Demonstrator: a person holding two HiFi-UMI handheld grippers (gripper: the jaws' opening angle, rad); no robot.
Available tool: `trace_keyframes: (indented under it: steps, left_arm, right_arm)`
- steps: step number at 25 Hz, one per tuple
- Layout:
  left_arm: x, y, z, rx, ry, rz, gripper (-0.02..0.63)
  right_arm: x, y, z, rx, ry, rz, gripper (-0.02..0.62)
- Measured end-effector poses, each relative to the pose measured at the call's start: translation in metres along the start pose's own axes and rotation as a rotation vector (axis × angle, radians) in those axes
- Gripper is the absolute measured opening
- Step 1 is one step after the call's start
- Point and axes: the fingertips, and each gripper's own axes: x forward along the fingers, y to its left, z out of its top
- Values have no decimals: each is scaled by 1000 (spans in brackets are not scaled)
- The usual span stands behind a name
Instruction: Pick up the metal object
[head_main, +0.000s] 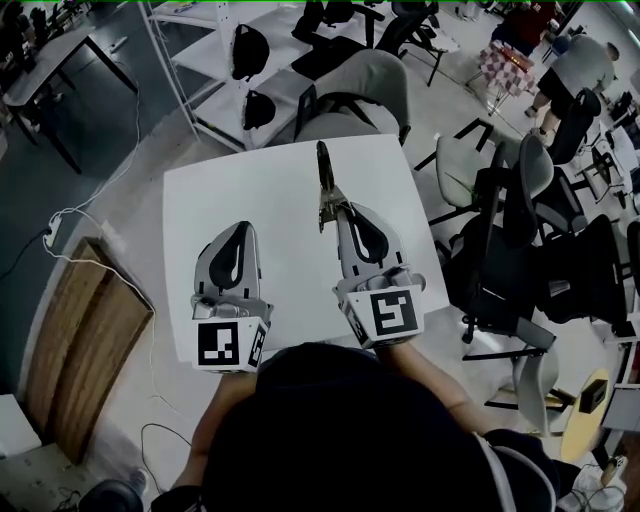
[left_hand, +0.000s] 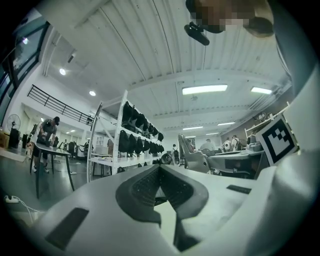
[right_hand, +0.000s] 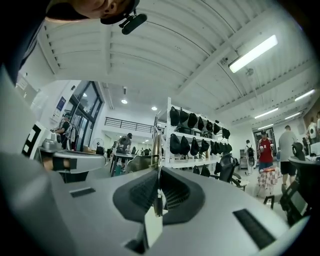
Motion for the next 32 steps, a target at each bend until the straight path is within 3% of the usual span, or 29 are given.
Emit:
trace_keyframes:
  steps: [15,22,28,32]
  left_arm:
    - [-4,-5,3,27,4,-10,21]
    - [-3,-7,2,28,6,-20,21]
    - [-2,-8,3,28,7,-23,21]
    - [-3,-11,0,29,11,-22,21]
  right_arm:
    - [-2,1,2,-22,-45,20,28]
    - [-5,-2,-5,6,23,-6,28]
    - [-4,-1,-1,-4,-26,13,28]
    - [-7,-3,-6,14,8,4,28]
